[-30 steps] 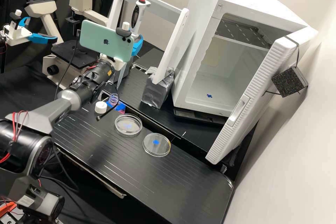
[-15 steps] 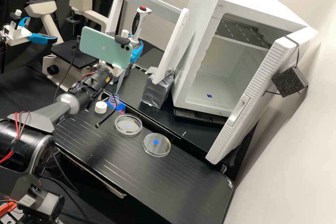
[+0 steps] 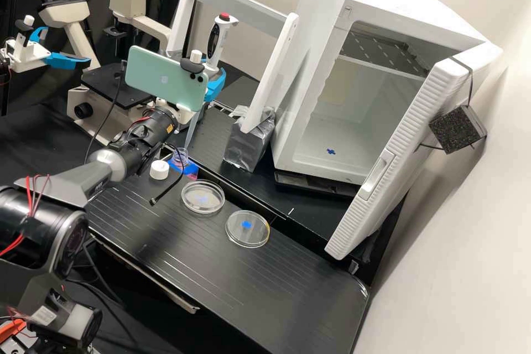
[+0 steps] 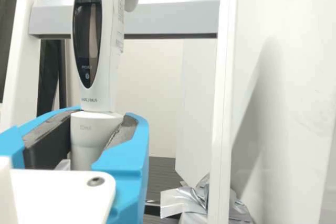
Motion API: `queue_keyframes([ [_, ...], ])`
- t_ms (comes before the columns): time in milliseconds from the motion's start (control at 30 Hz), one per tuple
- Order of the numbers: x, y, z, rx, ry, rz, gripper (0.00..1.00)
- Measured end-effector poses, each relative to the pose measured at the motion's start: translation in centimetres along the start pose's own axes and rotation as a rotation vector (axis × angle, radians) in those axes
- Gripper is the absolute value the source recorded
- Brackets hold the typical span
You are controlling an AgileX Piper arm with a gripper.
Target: Use the pipette
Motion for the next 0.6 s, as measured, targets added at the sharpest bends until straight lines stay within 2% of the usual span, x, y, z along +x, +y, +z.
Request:
queue_keyframes([
  [233, 0.0, -0.9, 0.1, -0.002, 0.001, -0.027, 0.00],
  [600, -1.0, -2.4, 1.3, -0.012, 0.009, -0.013, 0.00],
])
